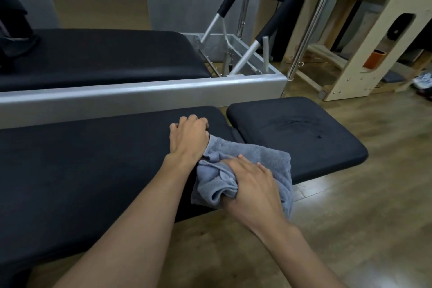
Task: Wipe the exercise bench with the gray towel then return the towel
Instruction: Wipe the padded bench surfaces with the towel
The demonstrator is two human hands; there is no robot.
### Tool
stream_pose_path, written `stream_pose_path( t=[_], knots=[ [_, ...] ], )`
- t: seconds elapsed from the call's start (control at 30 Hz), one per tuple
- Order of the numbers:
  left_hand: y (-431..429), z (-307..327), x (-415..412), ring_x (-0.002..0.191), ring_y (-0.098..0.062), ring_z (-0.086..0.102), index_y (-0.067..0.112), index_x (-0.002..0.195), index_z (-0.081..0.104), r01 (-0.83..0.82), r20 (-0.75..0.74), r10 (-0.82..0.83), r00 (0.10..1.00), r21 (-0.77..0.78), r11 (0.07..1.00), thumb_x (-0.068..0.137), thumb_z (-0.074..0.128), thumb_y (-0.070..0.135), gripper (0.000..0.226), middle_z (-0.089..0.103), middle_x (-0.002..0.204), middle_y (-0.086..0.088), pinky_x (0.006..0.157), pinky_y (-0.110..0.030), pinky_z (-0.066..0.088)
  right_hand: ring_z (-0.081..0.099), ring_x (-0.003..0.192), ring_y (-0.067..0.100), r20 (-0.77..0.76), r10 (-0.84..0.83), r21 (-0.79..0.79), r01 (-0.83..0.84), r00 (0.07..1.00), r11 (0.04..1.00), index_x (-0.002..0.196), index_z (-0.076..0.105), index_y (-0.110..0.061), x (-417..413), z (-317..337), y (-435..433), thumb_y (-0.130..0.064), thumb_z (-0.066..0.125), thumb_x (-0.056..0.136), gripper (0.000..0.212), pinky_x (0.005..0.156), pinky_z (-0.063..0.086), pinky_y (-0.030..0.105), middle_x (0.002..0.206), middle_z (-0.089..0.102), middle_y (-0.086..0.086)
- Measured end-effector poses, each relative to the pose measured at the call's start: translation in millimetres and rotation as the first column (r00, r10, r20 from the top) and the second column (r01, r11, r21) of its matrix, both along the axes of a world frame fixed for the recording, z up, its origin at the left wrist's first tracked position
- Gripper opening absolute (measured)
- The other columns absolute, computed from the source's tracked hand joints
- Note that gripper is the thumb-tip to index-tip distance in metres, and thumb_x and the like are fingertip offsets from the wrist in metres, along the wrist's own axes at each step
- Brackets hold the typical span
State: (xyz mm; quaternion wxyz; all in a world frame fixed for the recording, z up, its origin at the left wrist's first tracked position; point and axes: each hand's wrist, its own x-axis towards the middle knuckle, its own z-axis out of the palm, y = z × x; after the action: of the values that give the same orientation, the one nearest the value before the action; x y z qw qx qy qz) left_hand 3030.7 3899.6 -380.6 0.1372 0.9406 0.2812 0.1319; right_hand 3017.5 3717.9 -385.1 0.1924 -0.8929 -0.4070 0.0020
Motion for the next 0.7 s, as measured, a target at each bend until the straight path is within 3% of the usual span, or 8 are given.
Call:
stream_pose_path(
  t=[0.1, 0.2, 0.3, 0.4, 0.53, 0.63, 0.7],
  knots=[
    [4, 3, 0, 0.115, -0.030, 0.048, 0.020, 0.117, 0.064, -0.005, -0.004, 0.005, 1.000, -0.014, 1.000, 0.095, 0.041, 0.015, 0.033, 0.058, 0.124, -0.008, 0.094, -0.043, 0.036, 0.048, 0.134, 0.022, 0.023, -0.037, 0.024, 0.037, 0.999, 0.999, 0.125, 0.059, -0.027, 10, -4, 12, -0.058, 0.033, 0.076, 0.063, 0.107, 0.035, 0.051, 0.129, 0.064, -0.007],
    [10, 7, -11, 0.115, -0.030, 0.047, 0.023, 0.115, 0.064, -0.051, 0.019, 0.052, 0.998, -0.029, 0.998, 0.093, 0.043, 0.015, 0.031, 0.057, 0.124, -0.007, 0.093, -0.041, 0.036, 0.058, 0.117, 0.022, 0.062, -0.040, -0.023, 0.041, 0.997, 0.999, 0.116, 0.059, -0.029, 22, 2, 33, -0.054, 0.041, 0.083, 0.045, 0.094, 0.045, 0.048, 0.112, 0.067, -0.008],
    [23, 11, -29, 0.116, -0.029, 0.050, 0.023, 0.111, 0.066, -0.116, 0.115, 0.129, 0.985, -0.112, 0.987, 0.092, 0.044, 0.012, 0.030, 0.060, 0.122, -0.006, 0.095, -0.041, 0.038, 0.057, 0.111, 0.023, 0.070, -0.021, -0.044, 0.024, 0.997, 0.999, 0.111, 0.059, -0.030, 32, 8, 57, -0.048, 0.047, 0.088, 0.032, 0.089, 0.042, 0.046, 0.106, 0.068, -0.006],
    [30, 24, -41, 0.113, -0.027, 0.054, 0.022, 0.105, 0.069, -0.132, 0.216, 0.169, 0.962, -0.177, 0.975, 0.090, 0.044, 0.012, 0.031, 0.065, 0.116, -0.005, 0.094, -0.040, 0.040, 0.056, 0.115, 0.024, 0.064, -0.030, -0.039, 0.032, 0.997, 0.999, 0.108, 0.059, -0.030, 40, 10, 85, -0.047, 0.046, 0.088, 0.030, 0.094, 0.039, 0.050, 0.111, 0.068, -0.006],
    [25, 41, -45, 0.108, -0.026, 0.056, 0.022, 0.100, 0.070, -0.069, 0.308, 0.114, 0.944, -0.153, 0.986, 0.090, 0.044, 0.017, 0.028, 0.067, 0.110, -0.003, 0.091, -0.039, 0.044, 0.057, 0.117, 0.028, 0.034, -0.058, -0.065, 0.060, 0.998, 0.996, 0.116, 0.059, -0.025, 42, 16, 119, -0.043, 0.050, 0.085, 0.037, 0.102, 0.034, 0.056, 0.116, 0.067, 0.002],
    [22, 45, -41, 0.110, -0.026, 0.054, 0.023, 0.101, 0.068, -0.016, 0.280, 0.049, 0.959, -0.120, 0.993, 0.090, 0.045, 0.018, 0.026, 0.066, 0.112, -0.003, 0.093, -0.039, 0.042, 0.060, 0.111, 0.033, 0.066, -0.063, -0.058, 0.067, 0.996, 0.996, 0.113, 0.060, -0.017, 23, 19, 111, -0.034, 0.055, 0.085, 0.033, 0.103, 0.036, 0.053, 0.110, 0.068, 0.009],
    [18, 44, -34, 0.112, -0.027, 0.054, 0.024, 0.103, 0.067, 0.005, 0.232, 0.027, 0.972, -0.136, 0.991, 0.089, 0.046, 0.019, 0.026, 0.065, 0.115, -0.002, 0.095, -0.039, 0.042, 0.057, 0.119, 0.032, 0.105, 0.000, -0.077, 0.008, 0.994, 0.997, 0.119, 0.059, -0.017, 4, 14, 94, -0.032, 0.056, 0.085, 0.037, 0.107, 0.034, 0.053, 0.119, 0.065, 0.007]
  ],
)
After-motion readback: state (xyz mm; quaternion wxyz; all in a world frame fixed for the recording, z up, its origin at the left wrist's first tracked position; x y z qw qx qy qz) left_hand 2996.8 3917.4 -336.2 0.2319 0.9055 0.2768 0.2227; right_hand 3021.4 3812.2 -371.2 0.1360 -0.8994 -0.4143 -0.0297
